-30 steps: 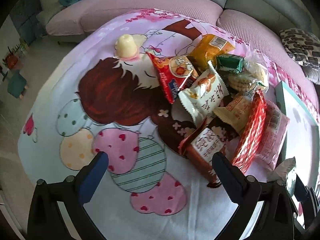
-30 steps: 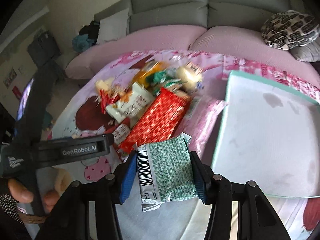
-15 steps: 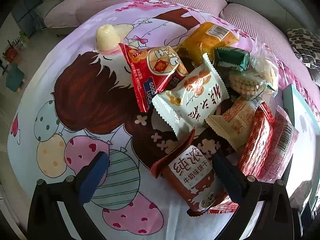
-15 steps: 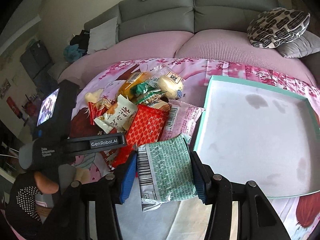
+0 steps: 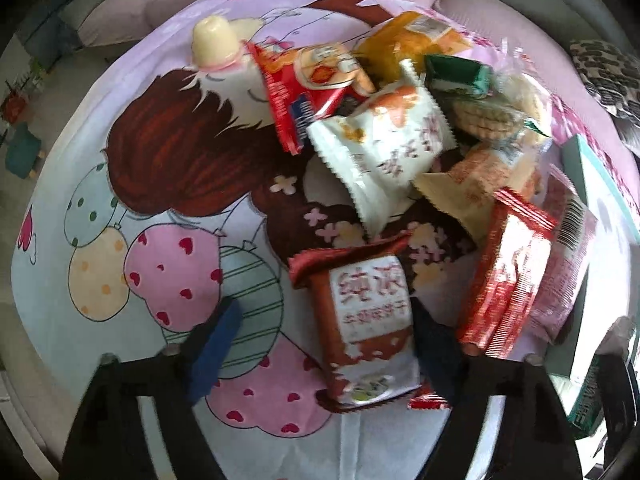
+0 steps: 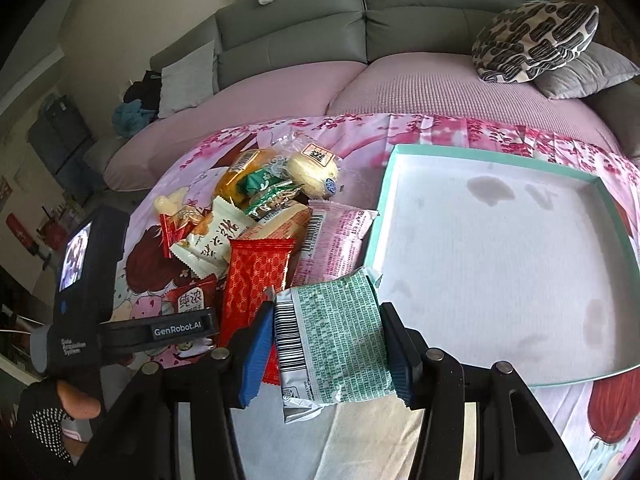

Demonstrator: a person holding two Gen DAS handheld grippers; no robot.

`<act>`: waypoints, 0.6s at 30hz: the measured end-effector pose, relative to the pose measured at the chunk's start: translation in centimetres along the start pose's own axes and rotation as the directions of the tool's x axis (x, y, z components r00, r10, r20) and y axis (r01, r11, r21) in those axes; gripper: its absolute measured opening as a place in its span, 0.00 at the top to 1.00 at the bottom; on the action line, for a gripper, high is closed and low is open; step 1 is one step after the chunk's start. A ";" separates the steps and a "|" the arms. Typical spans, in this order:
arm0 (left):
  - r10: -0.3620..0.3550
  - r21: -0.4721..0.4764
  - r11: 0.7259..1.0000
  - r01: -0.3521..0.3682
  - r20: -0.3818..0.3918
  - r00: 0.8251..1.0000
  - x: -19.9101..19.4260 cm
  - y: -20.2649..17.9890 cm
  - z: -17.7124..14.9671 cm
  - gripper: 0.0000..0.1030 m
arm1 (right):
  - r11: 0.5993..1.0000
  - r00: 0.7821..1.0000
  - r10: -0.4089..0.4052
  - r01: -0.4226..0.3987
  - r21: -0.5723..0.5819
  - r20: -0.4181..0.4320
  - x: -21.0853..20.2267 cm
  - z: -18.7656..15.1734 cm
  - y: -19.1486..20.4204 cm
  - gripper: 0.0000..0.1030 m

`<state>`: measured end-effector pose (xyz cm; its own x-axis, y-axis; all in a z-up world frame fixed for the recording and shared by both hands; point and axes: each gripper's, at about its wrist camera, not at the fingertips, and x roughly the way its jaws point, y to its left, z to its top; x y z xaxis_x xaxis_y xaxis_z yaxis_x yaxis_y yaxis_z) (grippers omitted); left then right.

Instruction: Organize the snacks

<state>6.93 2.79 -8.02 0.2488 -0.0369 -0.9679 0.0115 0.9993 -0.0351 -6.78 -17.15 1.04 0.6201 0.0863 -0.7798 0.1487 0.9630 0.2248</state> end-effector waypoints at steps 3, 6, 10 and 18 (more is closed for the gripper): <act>-0.008 0.017 1.000 0.008 0.017 1.000 0.2 -1.1 0.0 0.40 | 1.000 1.000 -0.004 0.004 0.012 -0.005 0.1 0.0 -0.3 0.48; -0.018 0.020 1.000 0.017 0.029 0.999 0.1 -1.8 -0.6 0.53 | 1.000 1.000 -0.007 0.007 0.024 -0.007 0.1 0.0 -0.6 0.47; -0.034 0.012 0.999 0.033 0.038 0.999 -0.3 -2.3 -0.7 0.60 | 0.999 1.000 -0.009 0.009 0.037 -0.003 0.1 0.0 -0.8 0.48; -0.113 0.010 0.994 0.113 0.079 0.990 -3.7 -2.2 -2.8 0.60 | 0.997 1.000 0.003 -0.005 0.077 0.023 -0.9 0.2 -1.9 0.47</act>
<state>3.27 0.73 -5.08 0.3213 -0.1499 -0.9350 0.0494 0.9887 -0.1416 -7.44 -19.06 1.40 0.6379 0.0834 -0.7656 0.2050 0.9399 0.2732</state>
